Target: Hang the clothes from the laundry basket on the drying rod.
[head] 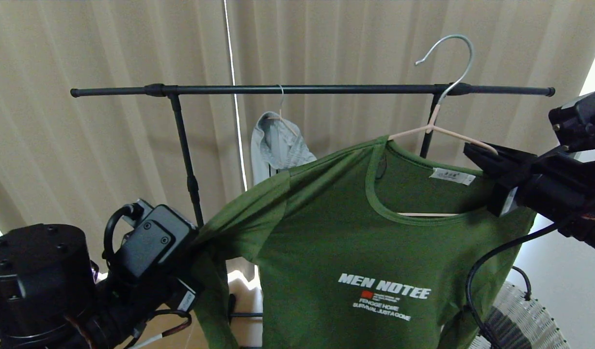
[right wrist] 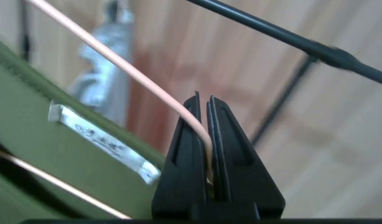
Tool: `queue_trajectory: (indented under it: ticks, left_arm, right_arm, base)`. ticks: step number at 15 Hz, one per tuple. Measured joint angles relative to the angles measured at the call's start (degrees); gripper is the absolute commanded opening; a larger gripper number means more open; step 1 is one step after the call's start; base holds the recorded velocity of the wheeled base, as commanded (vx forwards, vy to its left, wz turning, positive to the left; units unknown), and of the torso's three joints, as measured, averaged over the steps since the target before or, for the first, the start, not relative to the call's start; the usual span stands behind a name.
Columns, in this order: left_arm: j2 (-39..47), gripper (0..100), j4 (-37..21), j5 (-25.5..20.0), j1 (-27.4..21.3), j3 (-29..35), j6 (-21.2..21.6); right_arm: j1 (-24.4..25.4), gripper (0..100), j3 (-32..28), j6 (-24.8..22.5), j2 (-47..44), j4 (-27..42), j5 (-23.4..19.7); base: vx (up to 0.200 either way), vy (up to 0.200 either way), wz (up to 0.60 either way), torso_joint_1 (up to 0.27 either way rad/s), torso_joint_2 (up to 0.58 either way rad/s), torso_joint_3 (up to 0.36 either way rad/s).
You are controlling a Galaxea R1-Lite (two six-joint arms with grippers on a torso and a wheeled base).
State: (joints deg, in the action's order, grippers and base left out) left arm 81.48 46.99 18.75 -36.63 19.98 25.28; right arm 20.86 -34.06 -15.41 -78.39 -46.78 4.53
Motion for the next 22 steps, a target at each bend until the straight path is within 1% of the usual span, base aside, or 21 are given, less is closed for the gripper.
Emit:
queue_trajectory:
  ticks: [1, 3, 4, 8, 12, 15, 17, 20, 22]
  left_arm:
    - [-0.5, 0, 0.0, 0.0, 1.4, -0.5, 0.0]
    - [-1.0, 0, -0.1, 0.0, 2.5, -1.0, 0.0]
    - [-1.2, 100, -0.1, 0.0, 2.6, -1.0, 0.0]
    - [-1.2, 100, -0.1, 0.0, 2.5, -0.7, -0.5]
    - [-1.5, 100, 0.3, -0.1, 2.5, -2.3, -0.5]
    - [-2.0, 100, 3.8, -0.3, 2.5, -4.0, -0.9]
    - [-3.0, 100, 5.1, -1.9, 2.5, -5.3, -2.8]
    - [-4.7, 100, 5.2, -2.7, 2.7, -7.2, -6.4]
    - [-5.5, 100, 5.6, -2.6, 2.8, -9.0, -8.2]
  right_arm:
    - [-0.8, 0, 0.0, 0.0, 0.0, 0.0, 0.0]
    - [-1.4, 0, 0.0, 0.0, -0.1, 0.0, 0.0]
    - [-1.5, 0, 0.0, 0.0, -0.1, 0.1, 0.0]
    - [-1.6, 0, 0.0, -0.1, -0.1, 0.2, 0.2]
    - [-2.0, 0, 0.8, -0.1, 0.0, 0.5, 0.5]
    - [-3.1, 0, 1.7, -0.3, -0.1, 0.6, 1.4]
    - [-4.6, 0, 2.7, -0.4, 0.0, 1.4, 3.0]
    - [-8.0, 0, 3.1, -0.4, 0.9, 6.7, 5.0]
    - [-10.3, 0, 3.0, -0.8, 3.0, 13.0, 6.0]
  base:
    - [0.000, 0.000, 0.00, 0.000, 0.00, 0.000]
    - [0.000, 0.000, 0.00, 0.000, 0.00, 0.000]
    - [0.000, 0.000, 0.00, 0.000, 0.00, 0.000]
    - [0.000, 0.000, 0.00, 0.000, 0.00, 0.000]
    - [0.000, 0.000, 0.00, 0.000, 0.00, 0.000]
    - [0.000, 0.000, 0.00, 0.000, 0.00, 0.000]
    - [0.000, 0.000, 0.00, 0.000, 0.00, 0.000]
    - [0.000, 0.000, 0.00, 0.000, 0.00, 0.000]
    - [0.000, 0.000, 0.00, 0.000, 0.00, 0.000]
